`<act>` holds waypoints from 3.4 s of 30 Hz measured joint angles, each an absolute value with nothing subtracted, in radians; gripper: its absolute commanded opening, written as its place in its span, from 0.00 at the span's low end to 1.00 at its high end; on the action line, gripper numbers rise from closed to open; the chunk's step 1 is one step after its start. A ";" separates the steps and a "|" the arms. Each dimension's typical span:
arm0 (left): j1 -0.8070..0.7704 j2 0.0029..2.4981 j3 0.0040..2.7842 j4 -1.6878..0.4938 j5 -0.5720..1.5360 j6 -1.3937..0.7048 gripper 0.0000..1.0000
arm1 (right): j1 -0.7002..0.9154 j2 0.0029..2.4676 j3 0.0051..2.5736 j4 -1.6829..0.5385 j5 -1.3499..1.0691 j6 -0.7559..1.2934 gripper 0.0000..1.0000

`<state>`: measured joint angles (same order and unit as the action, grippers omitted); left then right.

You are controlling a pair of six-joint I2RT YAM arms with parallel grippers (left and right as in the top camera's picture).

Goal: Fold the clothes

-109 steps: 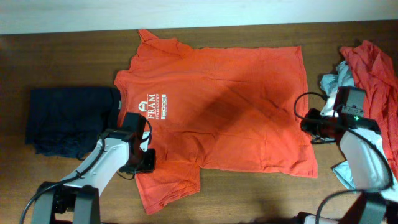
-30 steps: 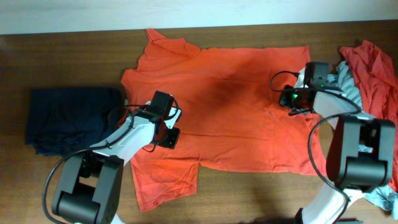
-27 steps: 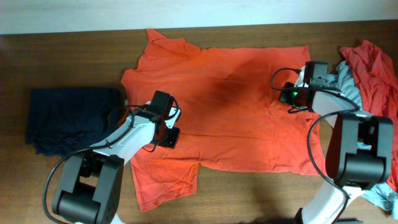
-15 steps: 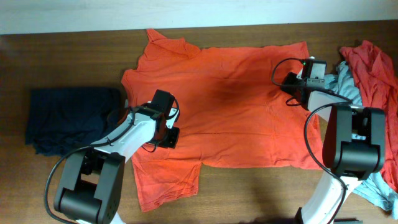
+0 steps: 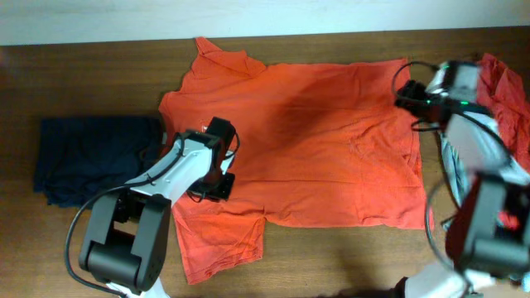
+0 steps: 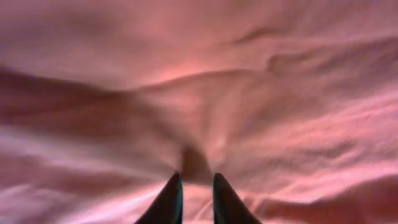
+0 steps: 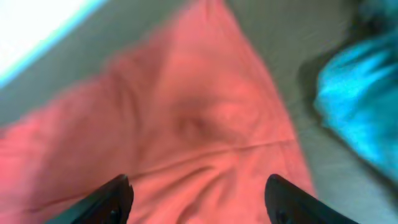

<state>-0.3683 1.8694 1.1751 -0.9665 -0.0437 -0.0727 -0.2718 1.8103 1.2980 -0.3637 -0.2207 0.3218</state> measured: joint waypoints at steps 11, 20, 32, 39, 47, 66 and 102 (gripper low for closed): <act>-0.368 1.640 1.486 -1.079 -0.244 -0.072 0.99 | -0.289 1.240 1.326 -0.706 -0.239 0.295 0.84; -0.368 1.373 1.606 -1.099 -0.297 -0.072 0.99 | -0.289 1.013 1.328 -0.987 -0.287 0.289 0.93; -0.368 1.213 1.609 -1.163 -0.264 -0.072 0.99 | -0.289 1.035 1.328 -1.196 -0.327 0.288 0.99; -0.368 1.259 1.609 -1.181 -0.262 -0.072 0.99 | -0.289 1.085 1.328 -1.254 -0.330 0.284 0.99; -0.368 1.359 1.610 -1.256 -0.294 -0.072 0.98 | -0.289 1.144 1.328 -1.292 -0.330 0.249 0.96; -0.368 1.143 1.499 -1.462 -0.467 -0.368 0.99 | -0.289 0.970 1.328 -1.438 -0.255 0.184 0.97; -0.107 1.320 1.037 -1.060 -0.407 -0.521 0.99 | -0.289 1.131 0.978 -1.216 -0.157 0.288 0.99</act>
<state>-0.1074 1.3197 1.0367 -1.0603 -0.4072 -0.5209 -0.2886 1.1309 0.9779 -1.2163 -0.1574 0.2882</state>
